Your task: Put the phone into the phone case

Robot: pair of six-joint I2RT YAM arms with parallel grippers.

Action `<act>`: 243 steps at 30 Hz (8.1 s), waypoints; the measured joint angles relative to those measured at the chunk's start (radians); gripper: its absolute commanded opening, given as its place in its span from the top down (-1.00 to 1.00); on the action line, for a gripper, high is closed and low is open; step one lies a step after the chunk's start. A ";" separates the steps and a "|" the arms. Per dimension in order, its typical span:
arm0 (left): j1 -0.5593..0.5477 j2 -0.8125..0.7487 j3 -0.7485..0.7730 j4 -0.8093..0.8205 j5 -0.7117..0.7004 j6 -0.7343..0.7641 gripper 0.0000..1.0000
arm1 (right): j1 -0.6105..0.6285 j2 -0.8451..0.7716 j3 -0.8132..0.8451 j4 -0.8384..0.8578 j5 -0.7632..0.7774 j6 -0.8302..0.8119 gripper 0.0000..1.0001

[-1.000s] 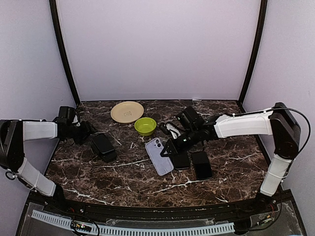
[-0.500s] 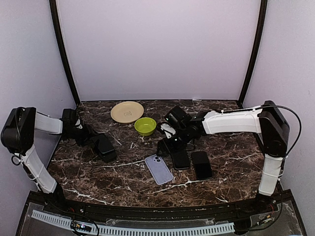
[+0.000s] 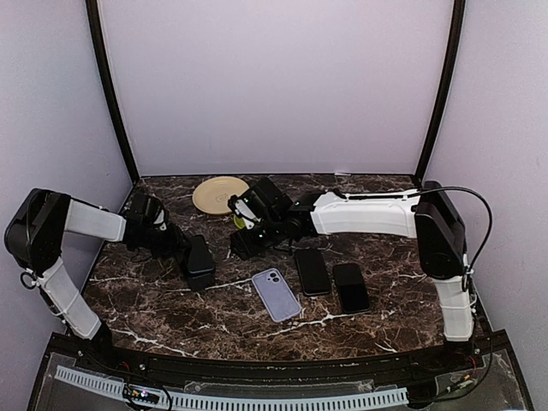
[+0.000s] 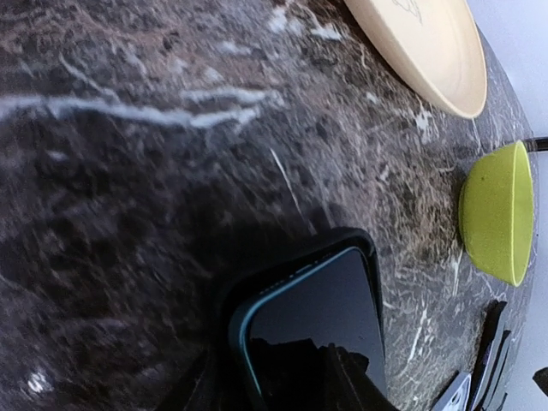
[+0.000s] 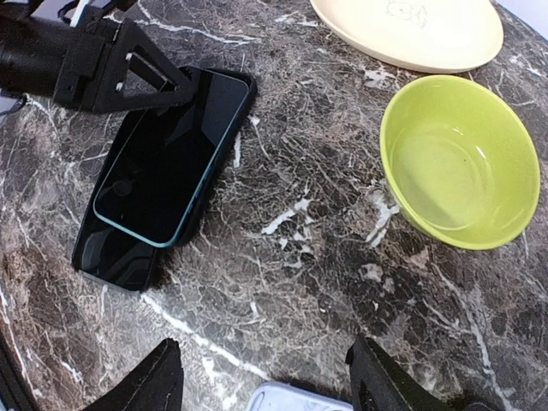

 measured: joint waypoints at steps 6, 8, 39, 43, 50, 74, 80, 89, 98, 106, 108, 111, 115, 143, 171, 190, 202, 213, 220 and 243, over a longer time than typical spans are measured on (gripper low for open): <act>-0.170 -0.115 -0.119 0.013 -0.048 -0.076 0.15 | 0.022 0.069 0.057 0.001 -0.008 0.003 -0.46; -0.224 -0.138 -0.133 -0.001 -0.049 -0.101 0.11 | 0.031 0.086 0.069 0.001 -0.030 0.009 -0.56; -0.292 -0.340 -0.104 -0.163 -0.201 -0.079 -0.31 | 0.079 0.326 0.348 -0.229 -0.079 -0.022 -0.30; -0.291 -0.340 -0.104 -0.164 -0.208 -0.068 -0.31 | 0.079 0.326 0.348 -0.217 -0.075 -0.035 0.00; -0.291 -0.348 -0.100 -0.174 -0.213 -0.037 -0.30 | 0.068 0.264 0.239 -0.166 -0.159 -0.076 0.14; -0.446 -0.492 0.045 -0.011 0.174 0.024 -0.28 | 0.062 -0.514 -0.698 0.525 -0.038 -0.121 0.41; -0.473 -0.478 0.108 0.007 0.181 0.028 -0.18 | 0.068 -0.589 -0.727 0.648 0.028 -0.161 0.43; -0.541 -0.391 0.181 0.025 0.169 0.068 0.88 | 0.086 -0.596 -0.755 0.692 0.059 -0.209 0.43; -0.558 -0.370 0.204 0.018 0.147 0.055 1.00 | 0.090 -0.601 -0.765 0.697 0.104 -0.242 -0.60; -0.583 -0.370 0.204 -0.004 0.122 0.089 1.00 | 0.090 -0.512 -0.593 0.626 0.126 -0.254 -0.95; -0.587 -0.370 0.204 -0.008 0.116 0.095 1.00 | 0.090 -0.496 -0.566 0.617 0.132 -0.253 -0.85; -0.587 -0.370 0.204 -0.014 0.109 0.105 1.00 | 0.090 -0.480 -0.552 0.595 0.142 -0.250 -0.60; -0.588 -0.370 0.204 -0.027 0.094 0.120 0.66 | 0.094 -0.459 -0.535 0.571 0.148 -0.236 -0.19; -0.594 0.096 0.323 -0.340 -0.129 0.393 0.26 | 0.005 -0.483 -0.764 0.275 0.105 0.183 0.49; -0.644 0.130 0.344 -0.373 0.004 0.264 0.15 | 0.140 -0.467 -0.787 0.379 0.142 0.154 0.44; -0.534 -0.022 0.256 -0.359 -0.107 0.218 0.13 | 0.169 -0.318 -0.753 0.407 0.180 0.148 0.58; -0.534 -0.022 0.256 -0.359 -0.108 0.218 0.13 | 0.169 -0.260 -0.718 0.388 0.233 0.229 0.58; -0.534 -0.022 0.256 -0.359 -0.109 0.219 0.13 | 0.159 -0.277 -0.758 0.399 0.241 0.203 0.53; -0.534 -0.022 0.256 -0.360 -0.112 0.223 0.13 | 0.157 -0.278 -0.752 0.389 0.230 0.200 -0.44; -0.679 -0.066 0.264 -0.389 -0.108 0.425 0.45 | 0.082 -0.491 -0.714 0.060 0.177 0.279 0.22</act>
